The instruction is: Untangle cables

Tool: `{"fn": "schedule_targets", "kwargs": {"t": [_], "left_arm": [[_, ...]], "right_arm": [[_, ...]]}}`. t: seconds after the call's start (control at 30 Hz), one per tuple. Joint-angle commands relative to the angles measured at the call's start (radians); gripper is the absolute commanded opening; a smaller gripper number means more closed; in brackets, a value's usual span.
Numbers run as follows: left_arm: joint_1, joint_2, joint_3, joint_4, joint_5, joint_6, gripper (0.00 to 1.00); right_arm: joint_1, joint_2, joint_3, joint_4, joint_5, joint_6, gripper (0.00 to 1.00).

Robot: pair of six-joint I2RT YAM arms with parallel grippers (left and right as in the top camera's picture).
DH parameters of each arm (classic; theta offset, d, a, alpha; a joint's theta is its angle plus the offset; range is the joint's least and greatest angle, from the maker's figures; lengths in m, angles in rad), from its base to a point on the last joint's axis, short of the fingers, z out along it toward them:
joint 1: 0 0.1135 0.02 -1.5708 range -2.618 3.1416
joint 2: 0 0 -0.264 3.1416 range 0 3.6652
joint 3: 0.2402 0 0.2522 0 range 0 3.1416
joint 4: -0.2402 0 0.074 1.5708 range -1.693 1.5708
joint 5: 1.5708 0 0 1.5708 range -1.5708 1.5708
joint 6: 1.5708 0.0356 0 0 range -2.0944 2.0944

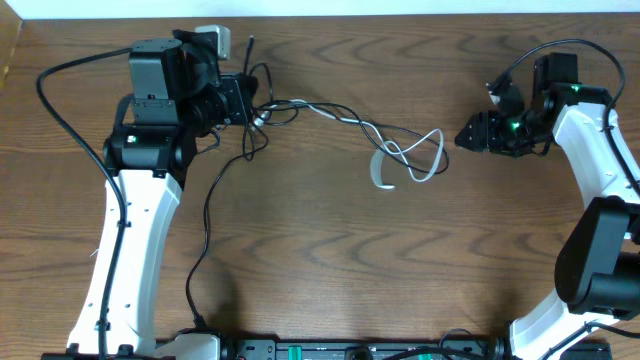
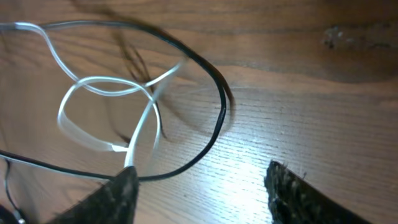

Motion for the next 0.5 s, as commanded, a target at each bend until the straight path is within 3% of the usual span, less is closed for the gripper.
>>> {"fn": "schedule_targets", "kwargs": {"t": [0.0,0.3,0.47], "left_arm": [[-0.015,0.003,0.015,0.005,0.117,0.009,0.08],[-0.056,0.003,0.015,0.115,0.315,0.007,0.08],[-0.088,0.003,0.015,0.139,0.314,-0.003,0.08]], "right_arm": [[0.010,0.010,0.021,0.000,-0.029,-0.026,0.67],[0.040,0.008,0.108,-0.001,-0.238,-0.122,0.69],[0.102,0.008,0.187,0.000,-0.349,-0.187,0.70]]}}
